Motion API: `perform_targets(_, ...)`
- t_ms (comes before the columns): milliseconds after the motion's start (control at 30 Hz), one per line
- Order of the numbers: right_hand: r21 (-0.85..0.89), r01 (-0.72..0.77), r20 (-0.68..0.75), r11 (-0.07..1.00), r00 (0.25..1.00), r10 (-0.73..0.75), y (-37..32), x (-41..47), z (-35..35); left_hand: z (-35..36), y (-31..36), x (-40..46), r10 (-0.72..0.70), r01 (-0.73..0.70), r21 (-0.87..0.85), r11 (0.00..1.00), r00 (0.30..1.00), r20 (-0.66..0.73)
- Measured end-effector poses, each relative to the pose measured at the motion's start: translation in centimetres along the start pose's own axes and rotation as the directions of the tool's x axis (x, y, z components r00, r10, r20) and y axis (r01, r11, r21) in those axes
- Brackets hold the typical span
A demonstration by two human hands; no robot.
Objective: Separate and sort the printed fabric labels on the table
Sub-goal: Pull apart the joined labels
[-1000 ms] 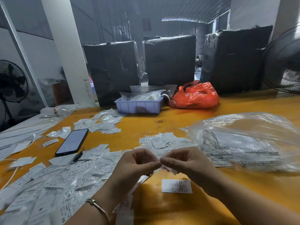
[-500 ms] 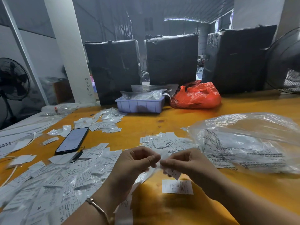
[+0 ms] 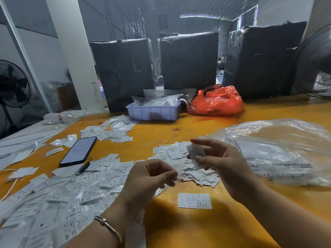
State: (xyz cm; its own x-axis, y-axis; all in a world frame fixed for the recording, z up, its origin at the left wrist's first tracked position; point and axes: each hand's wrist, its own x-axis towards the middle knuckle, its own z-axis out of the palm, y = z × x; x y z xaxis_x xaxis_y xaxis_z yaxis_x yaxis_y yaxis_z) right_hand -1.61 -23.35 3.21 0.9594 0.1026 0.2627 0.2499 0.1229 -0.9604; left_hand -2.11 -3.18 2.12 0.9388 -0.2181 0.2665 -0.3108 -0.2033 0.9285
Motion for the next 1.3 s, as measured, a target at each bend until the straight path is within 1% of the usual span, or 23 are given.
perform_targets(67, 0.032, 0.001, -0.025, 0.999, 1.0, 0.0, -0.1, 0.1, -0.1, 0.2, -0.1, -0.1, 0.032, -0.032, 0.071, 0.997, 0.999, 0.008)
perform_targets(133, 0.02, 0.018, -0.054, 1.0, 0.998, -0.017, -0.1, 0.0, -0.1, 0.4, -0.2, -0.1, 0.045, -0.046, 0.112, 0.993, 0.999, 0.014)
perform_targets(233, -0.004, 0.106, -0.053, 0.994, 0.993, -0.106, -0.1, -0.1, 0.0, 0.3, -0.3, -0.1, 0.056, -0.057, 0.143, 0.988, 0.998, 0.012)
perform_targets(400, -0.02, 0.291, -0.065, 0.957, 0.954, -0.291, -0.8, -0.7, 0.8, 0.3, -0.3, -0.3, 0.096, -0.096, 0.143, 0.985, 0.995, 0.003)
perform_targets(467, -0.016, 0.321, -0.059, 0.947, 0.945, -0.321, -1.0, -0.9, 1.1, 0.3, -0.2, -0.3, 0.101, -0.1, 0.134, 0.986, 0.995, 0.003)
perform_targets(600, -0.045, 0.333, 0.016, 0.942, 0.943, -0.333, -1.1, -1.2, 1.6, 0.3, 0.0, -0.4, 0.105, -0.106, 0.111, 0.988, 0.994, 0.012)
perform_targets(733, -0.157, 0.347, 0.059, 0.925, 0.938, -0.342, -0.8, -1.5, 1.9, 0.3, 0.2, -0.5, 0.114, -0.116, 0.093, 0.989, 0.993, 0.028)
perform_targets(1000, -0.343, 0.374, 0.089, 0.861, 0.926, -0.367, -0.6, -1.8, 2.0, 0.3, 0.5, -0.5, 0.1, -0.101, 0.002, 0.995, 0.994, 0.048)
perform_targets(1167, -0.473, 0.366, 0.072, 0.802, 0.923, -0.378, -0.7, -1.7, 1.7, 0.2, 0.4, -0.5, 0.095, -0.094, -0.013, 0.995, 0.993, 0.068)
perform_targets(1300, -0.599, 0.365, 0.085, 0.713, 0.914, -0.397, -1.0, -1.7, 1.4, 0.2, 0.4, -0.5, 0.089, -0.088, -0.012, 0.996, 0.993, 0.08)
